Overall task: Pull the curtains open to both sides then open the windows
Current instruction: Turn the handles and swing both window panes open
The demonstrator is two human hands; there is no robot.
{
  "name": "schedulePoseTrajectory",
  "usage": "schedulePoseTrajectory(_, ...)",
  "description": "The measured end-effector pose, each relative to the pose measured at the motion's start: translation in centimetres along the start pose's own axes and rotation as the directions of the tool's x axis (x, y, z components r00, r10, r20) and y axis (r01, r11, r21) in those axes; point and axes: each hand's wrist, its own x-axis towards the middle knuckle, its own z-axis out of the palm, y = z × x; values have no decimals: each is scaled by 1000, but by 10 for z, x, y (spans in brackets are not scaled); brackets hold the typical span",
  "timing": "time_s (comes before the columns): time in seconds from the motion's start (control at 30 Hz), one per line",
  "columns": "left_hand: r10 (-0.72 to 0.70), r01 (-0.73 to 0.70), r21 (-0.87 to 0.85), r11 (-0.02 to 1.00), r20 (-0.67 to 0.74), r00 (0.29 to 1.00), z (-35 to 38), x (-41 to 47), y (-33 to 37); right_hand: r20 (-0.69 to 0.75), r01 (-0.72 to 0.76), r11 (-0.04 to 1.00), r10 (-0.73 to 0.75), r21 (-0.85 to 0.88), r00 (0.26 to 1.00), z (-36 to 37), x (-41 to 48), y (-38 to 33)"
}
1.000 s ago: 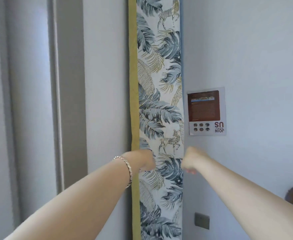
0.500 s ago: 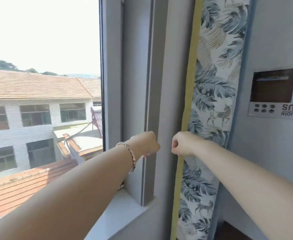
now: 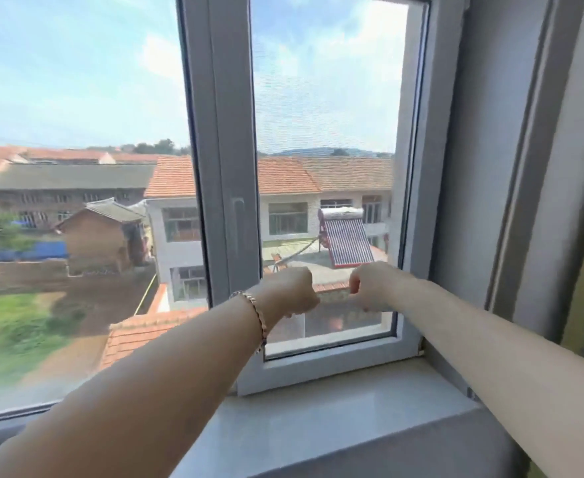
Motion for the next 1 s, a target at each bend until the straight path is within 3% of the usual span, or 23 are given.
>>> schedulePoseTrajectory(0.2, -132, 131, -22, 991, -118, 984, -39, -33, -112, -84, 64, 992, -54, 113, 995, 18, 30, -98)
schedulePoseTrajectory(0.43, -193, 176, -97, 980, -200, 961, -59, -28, -165, -81, 99, 971, -83, 217, 993, 27, 71, -158)
schedulePoseTrajectory(0.5, -207, 193, -86, 977, -218, 954, -61, -20, -170, -117, 85, 901, -38, 426, 992, 25, 88, -171)
schedulePoseTrajectory(0.6, -194, 191, -38, 981, -224, 955, -60, -8, -173, -133, 30, 700, 93, 713, 987, 19, 117, -185)
schedulePoseTrajectory(0.7, -197, 198, -14, 980, -201, 960, -61, 5, -177, -85, -22, 631, 139, 776, 987, 14, 146, -196)
schedulePoseTrajectory(0.77, -221, 212, -68, 975, -179, 959, -66, 16, -182, -119, 21, 584, 130, 811, 984, 14, 160, -201)
schedulePoseTrajectory(0.87, -263, 240, -148, 960, -167, 950, -72, 34, -188, -244, 171, 625, 33, 762, 969, 18, 176, -194)
schedulePoseTrajectory(0.93, -278, 254, -149, 956, -173, 945, -72, 44, -190, -319, 287, 795, -125, 534, 939, 14, 185, -177)
schedulePoseTrajectory(1.0, -294, 269, -150, 951, -176, 939, -70, 53, -191, -364, 351, 878, -226, 325, 904, 3, 190, -165)
